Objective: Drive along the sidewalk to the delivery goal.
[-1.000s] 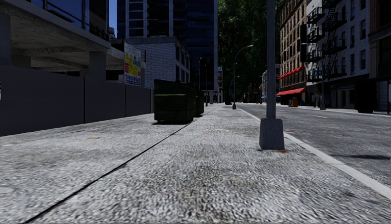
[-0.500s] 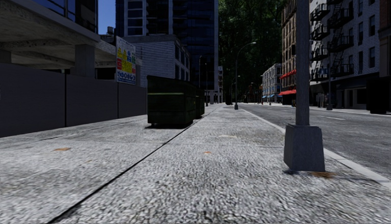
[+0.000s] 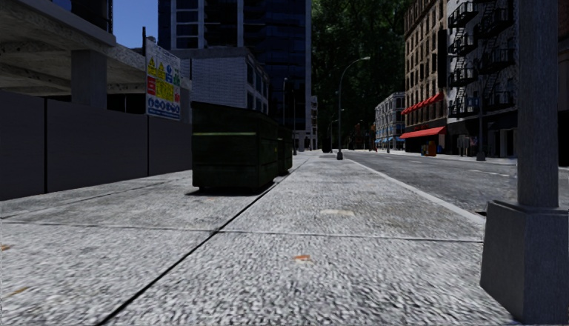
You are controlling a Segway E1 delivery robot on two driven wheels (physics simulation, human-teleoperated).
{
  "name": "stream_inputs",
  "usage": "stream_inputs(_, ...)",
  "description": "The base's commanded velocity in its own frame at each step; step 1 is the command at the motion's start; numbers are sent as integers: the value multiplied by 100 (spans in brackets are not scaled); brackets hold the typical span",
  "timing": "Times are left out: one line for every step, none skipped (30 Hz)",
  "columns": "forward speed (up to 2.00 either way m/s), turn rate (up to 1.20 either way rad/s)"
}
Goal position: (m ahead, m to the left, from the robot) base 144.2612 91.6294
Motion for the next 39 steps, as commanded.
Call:
stream_inputs(200,-26)
stream_inputs(200,-27)
stream_inputs(200,-27)
stream_inputs(200,-28)
stream_inputs(200,-28)
stream_inputs(200,-29)
stream_inputs(200,-29)
stream_inputs(200,-30)
stream_inputs(200,-30)
stream_inputs(200,-30)
stream_inputs(200,-30)
stream_inputs(200,-30)
stream_inputs(200,-30)
stream_inputs(200,-30)
stream_inputs(200,-30)
stream_inputs(200,-30)
stream_inputs(200,-30)
stream_inputs(200,-30)
stream_inputs(200,-30)
stream_inputs(200,-30)
stream_inputs(200,-30)
stream_inputs(200,-30)
stream_inputs(200,-30)
stream_inputs(200,-30)
stream_inputs(200,-30)
stream_inputs(200,-30)
stream_inputs(200,-29)
stream_inputs(200,-29)
stream_inputs(200,-13)
stream_inputs(200,0)
stream_inputs(200,0)
stream_inputs(200,0)
stream_inputs(200,0)
stream_inputs(200,0)
stream_inputs(200,0)
stream_inputs(200,0)
stream_inputs(200,0)
stream_inputs(200,0)
stream_inputs(200,0)
